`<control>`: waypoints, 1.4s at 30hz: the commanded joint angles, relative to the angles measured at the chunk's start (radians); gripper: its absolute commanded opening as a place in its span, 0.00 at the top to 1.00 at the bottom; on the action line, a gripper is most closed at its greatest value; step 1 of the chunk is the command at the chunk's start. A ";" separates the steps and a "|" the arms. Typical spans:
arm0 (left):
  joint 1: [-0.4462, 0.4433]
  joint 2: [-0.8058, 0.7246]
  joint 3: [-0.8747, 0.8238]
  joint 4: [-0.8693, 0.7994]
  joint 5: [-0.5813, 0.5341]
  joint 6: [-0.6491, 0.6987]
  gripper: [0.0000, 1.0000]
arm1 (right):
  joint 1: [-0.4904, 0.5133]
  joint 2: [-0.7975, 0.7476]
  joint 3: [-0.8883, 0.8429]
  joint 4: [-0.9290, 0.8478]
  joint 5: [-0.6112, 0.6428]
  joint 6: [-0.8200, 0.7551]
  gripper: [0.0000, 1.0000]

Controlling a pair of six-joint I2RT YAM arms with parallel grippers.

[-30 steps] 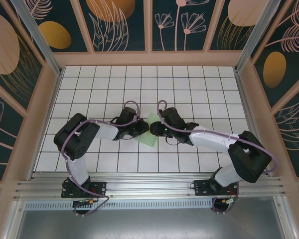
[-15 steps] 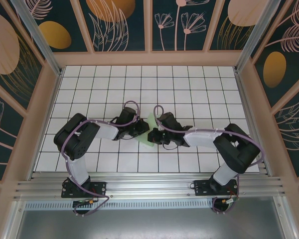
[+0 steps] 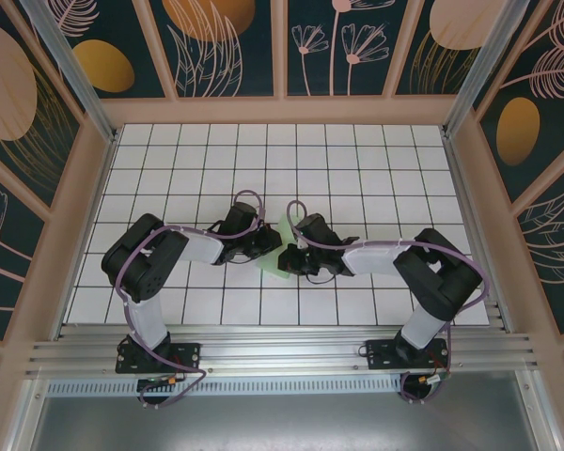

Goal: Fold a paper plane with a square sheet of paper (pick it up from the middle)
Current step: Fold the second fold of the triangle at the center of the table.

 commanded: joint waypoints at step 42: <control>-0.001 0.020 -0.055 -0.060 -0.025 0.027 0.87 | -0.008 -0.027 -0.053 0.006 -0.067 0.096 0.89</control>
